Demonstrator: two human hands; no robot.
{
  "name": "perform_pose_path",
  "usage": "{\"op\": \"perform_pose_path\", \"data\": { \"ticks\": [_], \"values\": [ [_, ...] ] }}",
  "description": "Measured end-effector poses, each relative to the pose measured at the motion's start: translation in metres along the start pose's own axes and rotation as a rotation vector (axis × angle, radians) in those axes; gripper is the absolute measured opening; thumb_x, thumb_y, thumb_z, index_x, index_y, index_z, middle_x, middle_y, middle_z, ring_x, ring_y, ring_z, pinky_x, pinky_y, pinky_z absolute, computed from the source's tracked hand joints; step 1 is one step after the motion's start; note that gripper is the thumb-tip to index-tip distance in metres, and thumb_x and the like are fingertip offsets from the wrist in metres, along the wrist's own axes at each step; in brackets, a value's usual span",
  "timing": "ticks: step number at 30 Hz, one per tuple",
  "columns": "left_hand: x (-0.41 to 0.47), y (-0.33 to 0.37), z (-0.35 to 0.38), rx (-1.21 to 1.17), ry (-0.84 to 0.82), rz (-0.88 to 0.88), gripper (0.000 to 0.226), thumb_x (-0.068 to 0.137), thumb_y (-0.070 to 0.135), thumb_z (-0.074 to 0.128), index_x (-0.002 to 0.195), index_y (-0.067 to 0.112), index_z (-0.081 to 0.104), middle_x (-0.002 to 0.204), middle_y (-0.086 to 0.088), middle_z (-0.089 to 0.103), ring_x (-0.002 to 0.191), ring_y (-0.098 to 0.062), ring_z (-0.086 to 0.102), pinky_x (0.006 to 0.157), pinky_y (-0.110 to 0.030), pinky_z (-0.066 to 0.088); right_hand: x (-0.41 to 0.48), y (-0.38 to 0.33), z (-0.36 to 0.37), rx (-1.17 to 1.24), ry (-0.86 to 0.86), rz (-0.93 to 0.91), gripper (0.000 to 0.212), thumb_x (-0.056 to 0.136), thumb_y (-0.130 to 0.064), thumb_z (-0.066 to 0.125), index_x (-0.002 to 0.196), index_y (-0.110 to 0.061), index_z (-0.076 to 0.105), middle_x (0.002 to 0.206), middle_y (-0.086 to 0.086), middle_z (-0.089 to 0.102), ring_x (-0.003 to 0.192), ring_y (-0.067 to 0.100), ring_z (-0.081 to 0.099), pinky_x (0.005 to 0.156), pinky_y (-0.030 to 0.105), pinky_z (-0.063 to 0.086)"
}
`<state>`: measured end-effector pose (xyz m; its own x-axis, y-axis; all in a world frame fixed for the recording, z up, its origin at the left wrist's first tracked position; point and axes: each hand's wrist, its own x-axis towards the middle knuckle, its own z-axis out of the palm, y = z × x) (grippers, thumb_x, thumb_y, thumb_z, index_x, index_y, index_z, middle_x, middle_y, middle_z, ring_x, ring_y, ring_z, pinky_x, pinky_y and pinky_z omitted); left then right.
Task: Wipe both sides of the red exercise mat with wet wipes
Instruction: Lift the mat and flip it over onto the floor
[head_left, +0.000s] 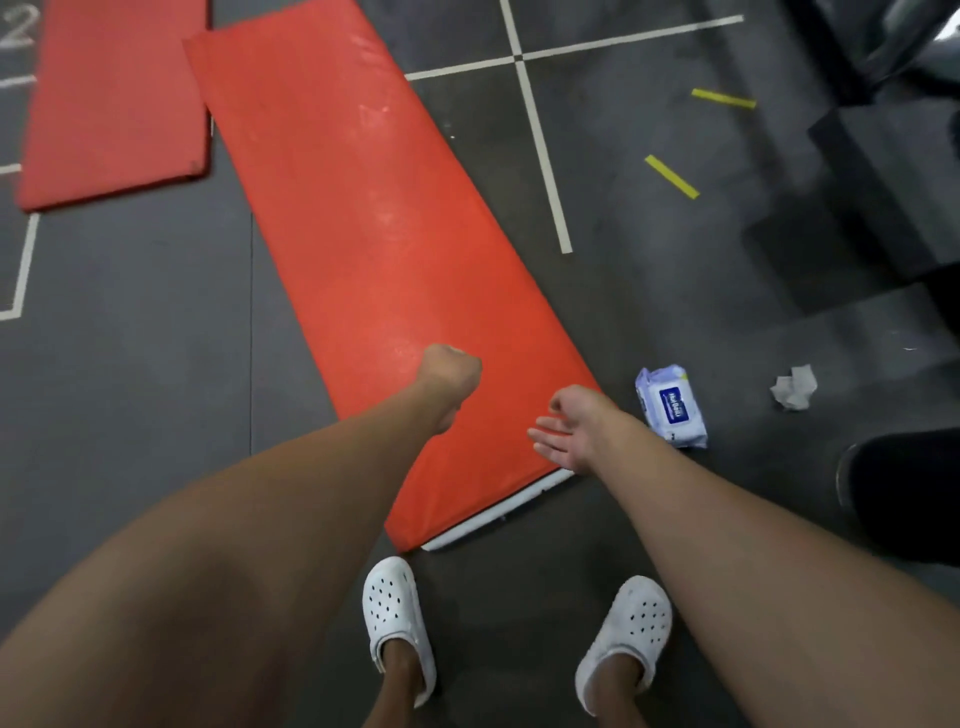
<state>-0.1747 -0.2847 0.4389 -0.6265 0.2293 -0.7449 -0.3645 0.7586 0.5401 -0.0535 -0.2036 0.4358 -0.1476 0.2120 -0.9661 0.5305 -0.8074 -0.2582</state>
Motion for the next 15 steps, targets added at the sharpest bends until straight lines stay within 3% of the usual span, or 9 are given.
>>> {"op": "perform_pose_path", "data": {
  "ticks": [3, 6, 9, 13, 15],
  "values": [
    [-0.032, 0.041, 0.033, -0.014, -0.064, 0.038, 0.026, 0.096, 0.002, 0.039, 0.077, 0.016, 0.05, 0.087, -0.008, 0.049, 0.075, -0.02, 0.047, 0.078, -0.033, 0.044, -0.022, -0.03, -0.042, -0.003, -0.015, -0.039, 0.019, 0.103, -0.014, 0.03, 0.116, -0.015, 0.044, 0.136, 0.011, 0.055, 0.121, 0.028, 0.059, 0.084, 0.036, 0.043],
    [-0.072, 0.093, 0.065, -0.044, -0.057, 0.071, 0.02, 0.096, 0.006, 0.045, 0.08, 0.015, 0.052, 0.099, -0.009, 0.055, 0.087, -0.021, 0.053, 0.079, -0.035, 0.052, -0.06, -0.074, -0.09, -0.024, -0.002, -0.089, 0.02, 0.103, -0.014, 0.03, 0.117, -0.014, 0.045, 0.129, 0.011, 0.058, 0.113, 0.028, 0.061, 0.082, 0.037, 0.043],
    [-0.108, 0.151, 0.09, -0.109, -0.014, 0.1, 0.017, 0.097, 0.006, 0.043, 0.091, 0.017, 0.055, 0.092, -0.005, 0.053, 0.083, -0.02, 0.046, 0.063, -0.028, 0.042, -0.105, -0.128, -0.126, -0.042, -0.005, -0.186, 0.018, 0.102, -0.013, 0.032, 0.113, -0.012, 0.046, 0.114, 0.01, 0.058, 0.094, 0.025, 0.06, 0.082, 0.036, 0.045],
    [-0.132, 0.228, 0.089, -0.158, -0.041, 0.167, 0.02, 0.096, 0.005, 0.042, 0.086, 0.019, 0.053, 0.08, -0.002, 0.051, 0.074, -0.019, 0.047, 0.063, -0.027, 0.042, -0.149, -0.201, -0.136, -0.056, 0.024, -0.275, 0.02, 0.1, -0.011, 0.033, 0.113, -0.013, 0.047, 0.102, 0.008, 0.059, 0.068, 0.019, 0.059, 0.077, 0.034, 0.05],
    [-0.136, 0.269, 0.082, -0.194, -0.015, 0.195, 0.019, 0.094, 0.005, 0.042, 0.087, 0.019, 0.052, 0.081, -0.007, 0.048, 0.069, -0.019, 0.043, 0.057, -0.026, 0.035, -0.168, -0.245, -0.13, -0.07, 0.01, -0.313, 0.024, 0.099, -0.011, 0.033, 0.117, -0.012, 0.049, 0.091, 0.006, 0.061, 0.065, 0.018, 0.059, 0.087, 0.035, 0.051]
  ]
}}
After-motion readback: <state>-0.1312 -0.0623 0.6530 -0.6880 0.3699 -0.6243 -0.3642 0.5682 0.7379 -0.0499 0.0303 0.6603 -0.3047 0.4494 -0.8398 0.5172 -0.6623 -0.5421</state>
